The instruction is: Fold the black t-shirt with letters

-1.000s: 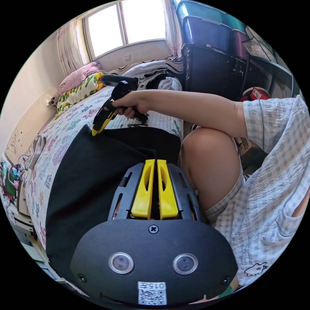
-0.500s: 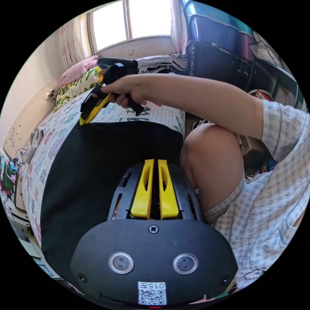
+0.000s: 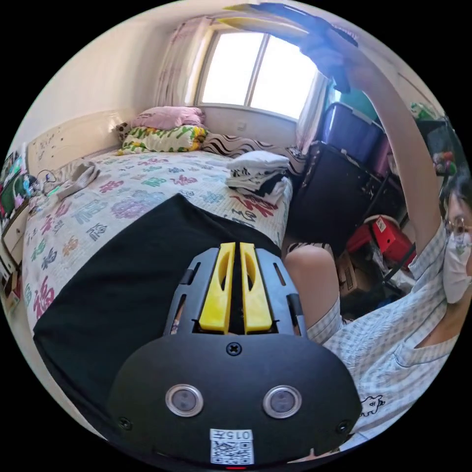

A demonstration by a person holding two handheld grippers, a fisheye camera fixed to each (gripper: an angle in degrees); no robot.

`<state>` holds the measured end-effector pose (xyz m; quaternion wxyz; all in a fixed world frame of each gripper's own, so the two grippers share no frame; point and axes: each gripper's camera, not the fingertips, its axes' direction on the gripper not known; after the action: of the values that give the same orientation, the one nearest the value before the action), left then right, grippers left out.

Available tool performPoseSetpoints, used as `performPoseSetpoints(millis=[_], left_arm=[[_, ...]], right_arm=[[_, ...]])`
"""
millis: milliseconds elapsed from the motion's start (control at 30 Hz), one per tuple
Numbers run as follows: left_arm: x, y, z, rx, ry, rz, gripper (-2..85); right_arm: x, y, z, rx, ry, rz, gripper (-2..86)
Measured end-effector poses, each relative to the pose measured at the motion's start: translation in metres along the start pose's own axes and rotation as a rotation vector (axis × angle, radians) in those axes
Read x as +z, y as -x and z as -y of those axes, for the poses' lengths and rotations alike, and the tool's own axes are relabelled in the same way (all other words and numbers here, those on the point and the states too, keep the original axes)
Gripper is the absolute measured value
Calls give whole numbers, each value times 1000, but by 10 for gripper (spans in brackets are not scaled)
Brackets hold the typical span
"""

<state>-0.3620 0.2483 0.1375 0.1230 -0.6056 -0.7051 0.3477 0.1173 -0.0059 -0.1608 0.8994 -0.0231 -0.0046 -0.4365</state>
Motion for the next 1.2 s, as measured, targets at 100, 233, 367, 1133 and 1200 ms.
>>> performPoseSetpoints(millis=[100,233,367,1133,1200], left_arm=[[-54,34,-24,-80,-78,87,7],[-128,90,-71,-218,-157,261,20],[-184,162,-138,-437,-148,442,67],[-219,55,-358,-622,88,408,103],[-215,49,-374,-655,80,426,99]], right_arm=[[0,15,12,-57,-30,12,82],[30,-16,14,-47,-23,7,95],[86,-101,-18,83,6,-9,108],[491,115,165,-259,516,370,118],[525,137,178,-253,566,327,117]])
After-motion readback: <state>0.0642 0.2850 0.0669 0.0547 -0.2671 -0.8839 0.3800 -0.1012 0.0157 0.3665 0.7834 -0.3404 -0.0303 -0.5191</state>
